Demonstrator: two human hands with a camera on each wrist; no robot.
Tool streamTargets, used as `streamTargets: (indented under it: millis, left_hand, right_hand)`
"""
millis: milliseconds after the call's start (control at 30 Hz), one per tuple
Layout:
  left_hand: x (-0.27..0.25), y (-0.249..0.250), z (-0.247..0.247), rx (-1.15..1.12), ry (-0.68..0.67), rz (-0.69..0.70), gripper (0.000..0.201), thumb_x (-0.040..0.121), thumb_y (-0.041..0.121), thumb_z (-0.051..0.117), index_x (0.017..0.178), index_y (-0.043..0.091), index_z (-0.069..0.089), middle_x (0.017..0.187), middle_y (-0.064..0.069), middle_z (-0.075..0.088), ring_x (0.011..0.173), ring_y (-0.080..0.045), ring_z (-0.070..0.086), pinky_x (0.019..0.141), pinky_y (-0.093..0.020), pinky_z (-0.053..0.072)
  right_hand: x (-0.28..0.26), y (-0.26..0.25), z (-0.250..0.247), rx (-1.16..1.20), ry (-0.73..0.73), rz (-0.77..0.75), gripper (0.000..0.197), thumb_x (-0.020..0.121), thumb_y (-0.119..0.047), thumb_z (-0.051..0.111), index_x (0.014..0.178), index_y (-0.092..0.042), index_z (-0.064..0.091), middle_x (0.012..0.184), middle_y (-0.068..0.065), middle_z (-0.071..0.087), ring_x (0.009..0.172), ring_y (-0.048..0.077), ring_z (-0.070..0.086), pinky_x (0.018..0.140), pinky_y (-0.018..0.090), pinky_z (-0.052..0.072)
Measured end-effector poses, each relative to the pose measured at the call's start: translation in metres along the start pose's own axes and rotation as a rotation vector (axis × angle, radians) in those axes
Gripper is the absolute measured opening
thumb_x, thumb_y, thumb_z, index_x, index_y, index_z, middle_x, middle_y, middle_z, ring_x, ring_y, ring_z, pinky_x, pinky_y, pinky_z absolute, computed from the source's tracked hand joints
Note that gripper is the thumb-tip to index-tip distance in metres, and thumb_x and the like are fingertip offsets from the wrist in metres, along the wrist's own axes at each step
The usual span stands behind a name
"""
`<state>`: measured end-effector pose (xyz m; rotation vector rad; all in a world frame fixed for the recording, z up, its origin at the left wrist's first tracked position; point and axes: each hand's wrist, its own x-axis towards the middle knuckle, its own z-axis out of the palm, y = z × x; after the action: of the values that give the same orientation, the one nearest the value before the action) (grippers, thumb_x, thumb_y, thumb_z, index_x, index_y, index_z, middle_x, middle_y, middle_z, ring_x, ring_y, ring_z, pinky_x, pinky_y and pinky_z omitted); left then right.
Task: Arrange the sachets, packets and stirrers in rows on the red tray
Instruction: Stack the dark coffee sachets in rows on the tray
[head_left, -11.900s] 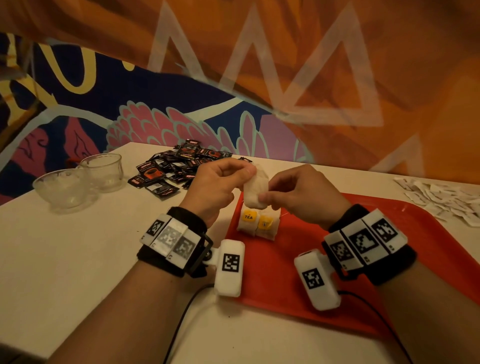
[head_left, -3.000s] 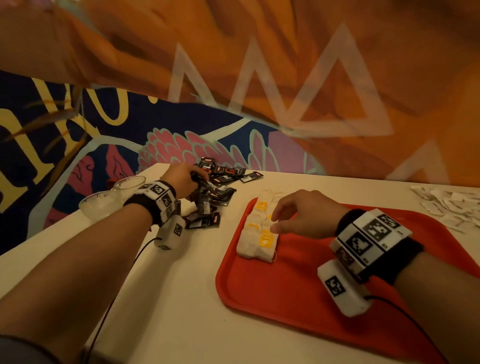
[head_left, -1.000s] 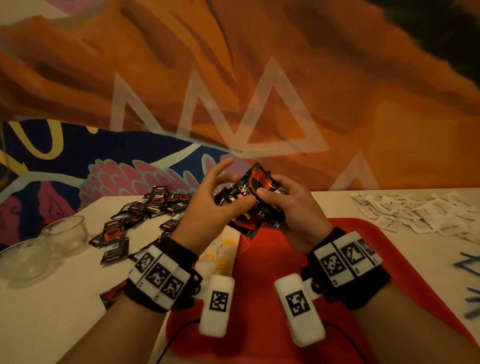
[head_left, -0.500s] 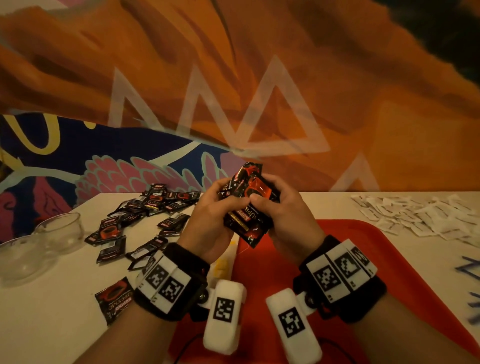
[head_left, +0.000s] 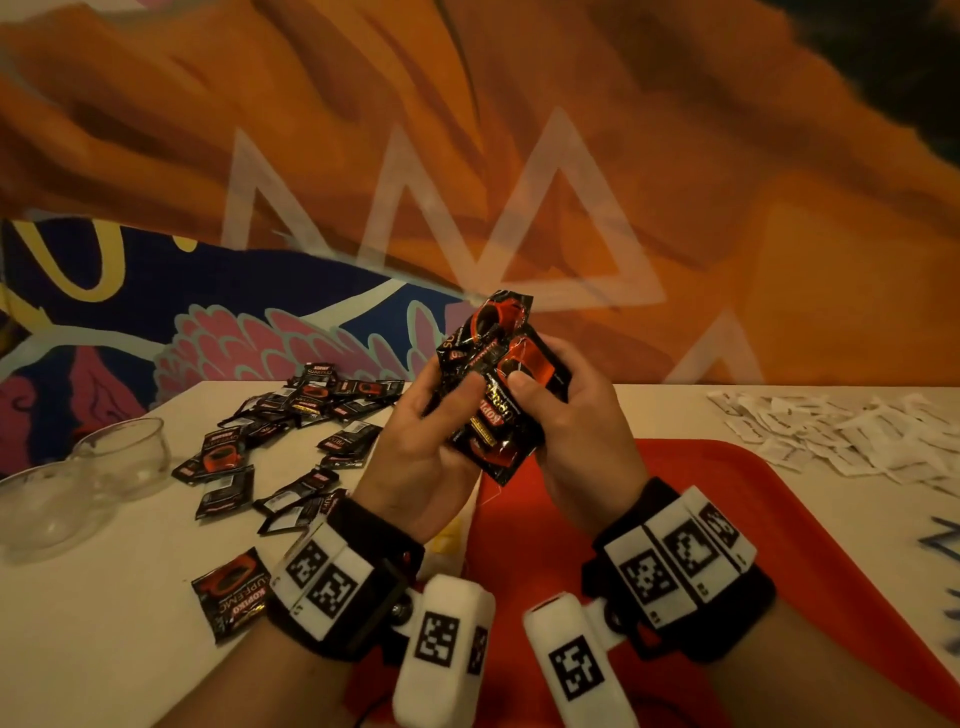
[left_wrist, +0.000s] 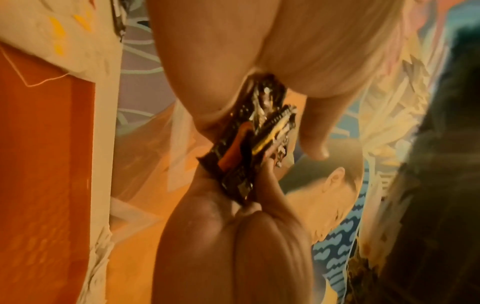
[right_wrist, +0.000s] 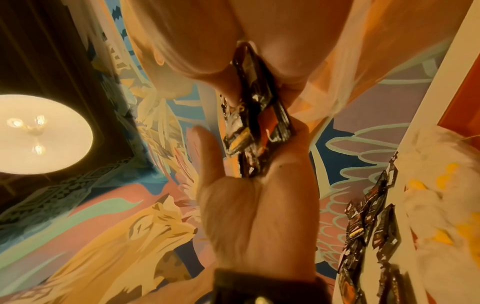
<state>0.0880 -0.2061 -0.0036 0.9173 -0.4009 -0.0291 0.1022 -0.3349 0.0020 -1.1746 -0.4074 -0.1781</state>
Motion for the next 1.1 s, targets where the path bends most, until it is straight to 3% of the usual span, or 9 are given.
streamTargets:
  millis: [200, 267, 367, 500, 667, 833, 933, 1000, 1100]
  left_hand:
    - [0.003, -0.006, 0.0, 0.126, 0.09, 0.035, 0.048, 0.085, 0.004, 0.06, 0.133, 0.01, 0.055, 0.122, -0.019, 0.068, 0.11, -0.033, 0.067, 0.089, -0.042, 0.058]
    - [0.003, -0.004, -0.004, 0.175, 0.082, 0.015, 0.049, 0.084, 0.002, 0.06, 0.132, 0.01, 0.056, 0.124, -0.02, 0.066, 0.112, -0.035, 0.066, 0.092, -0.046, 0.057]
    - [0.003, -0.001, -0.009, 0.308, 0.044, -0.041, 0.047, 0.08, 0.001, 0.063, 0.125, 0.014, 0.06, 0.121, -0.019, 0.068, 0.111, -0.038, 0.066, 0.093, -0.05, 0.056]
    - [0.001, -0.002, -0.007, 0.435, -0.002, -0.106, 0.041, 0.083, -0.002, 0.063, 0.121, 0.014, 0.061, 0.112, -0.014, 0.072, 0.106, -0.035, 0.068, 0.093, -0.05, 0.056]
    - [0.004, 0.002, -0.011, 0.392, 0.136, -0.112, 0.034, 0.089, -0.006, 0.06, 0.117, 0.012, 0.063, 0.118, -0.018, 0.068, 0.105, -0.036, 0.067, 0.091, -0.053, 0.056]
    - [0.006, 0.007, -0.017, 0.24, 0.24, -0.103, 0.033, 0.093, -0.007, 0.055, 0.119, 0.011, 0.06, 0.122, -0.021, 0.067, 0.106, -0.035, 0.067, 0.087, -0.047, 0.057]
    - [0.005, 0.01, -0.018, 0.195, 0.188, -0.117, 0.041, 0.088, -0.01, 0.051, 0.125, 0.009, 0.058, 0.116, -0.019, 0.069, 0.099, -0.032, 0.07, 0.079, -0.042, 0.061]
    - [0.004, 0.01, -0.017, 0.165, 0.135, -0.14, 0.051, 0.082, -0.01, 0.051, 0.128, 0.009, 0.056, 0.111, -0.017, 0.07, 0.094, -0.029, 0.071, 0.08, -0.043, 0.06]
    - [0.0, 0.01, -0.017, 0.13, 0.078, -0.164, 0.055, 0.078, -0.005, 0.051, 0.131, 0.008, 0.055, 0.11, -0.018, 0.071, 0.095, -0.03, 0.072, 0.082, -0.043, 0.061]
  right_hand:
    - [-0.003, 0.002, -0.003, -0.166, -0.067, -0.018, 0.025, 0.095, -0.004, 0.058, 0.111, -0.022, 0.062, 0.104, 0.001, 0.067, 0.1, 0.016, 0.064, 0.088, 0.033, 0.051]
    - [0.0, -0.002, -0.009, -0.183, -0.063, -0.019, 0.012, 0.09, -0.021, 0.064, 0.102, -0.023, 0.067, 0.097, -0.003, 0.069, 0.093, 0.014, 0.065, 0.08, 0.031, 0.049]
    - [0.006, -0.011, -0.02, -0.232, 0.008, -0.063, 0.017, 0.087, -0.035, 0.07, 0.096, -0.021, 0.07, 0.093, -0.002, 0.072, 0.091, 0.018, 0.069, 0.074, 0.036, 0.054]
    - [0.007, -0.012, -0.025, -0.335, 0.064, -0.143, 0.005, 0.087, -0.023, 0.073, 0.092, -0.022, 0.073, 0.092, 0.008, 0.074, 0.089, 0.027, 0.071, 0.082, 0.048, 0.056]
    - [0.009, -0.019, -0.03, -0.372, 0.148, -0.244, 0.009, 0.09, -0.013, 0.068, 0.093, -0.022, 0.068, 0.073, -0.007, 0.067, 0.063, 0.007, 0.06, 0.06, 0.026, 0.048]
    - [0.003, -0.021, -0.026, -0.409, -0.031, -0.048, 0.024, 0.102, -0.016, 0.05, 0.086, -0.017, 0.068, 0.067, -0.003, 0.063, 0.055, 0.005, 0.053, 0.052, 0.017, 0.041]
    - [0.002, -0.011, -0.026, -0.798, -0.064, -0.114, 0.034, 0.101, -0.026, 0.051, 0.076, -0.012, 0.069, 0.067, 0.002, 0.065, 0.06, 0.016, 0.057, 0.058, 0.026, 0.043]
    - [0.0, -0.004, -0.026, -1.044, -0.008, -0.239, 0.03, 0.098, -0.028, 0.056, 0.076, -0.012, 0.068, 0.065, 0.0, 0.063, 0.06, 0.014, 0.056, 0.055, 0.023, 0.038]
    - [-0.003, -0.002, -0.023, -1.108, 0.091, -0.315, 0.03, 0.093, -0.031, 0.059, 0.067, -0.018, 0.057, 0.059, -0.005, 0.054, 0.056, 0.009, 0.05, 0.049, 0.021, 0.031]
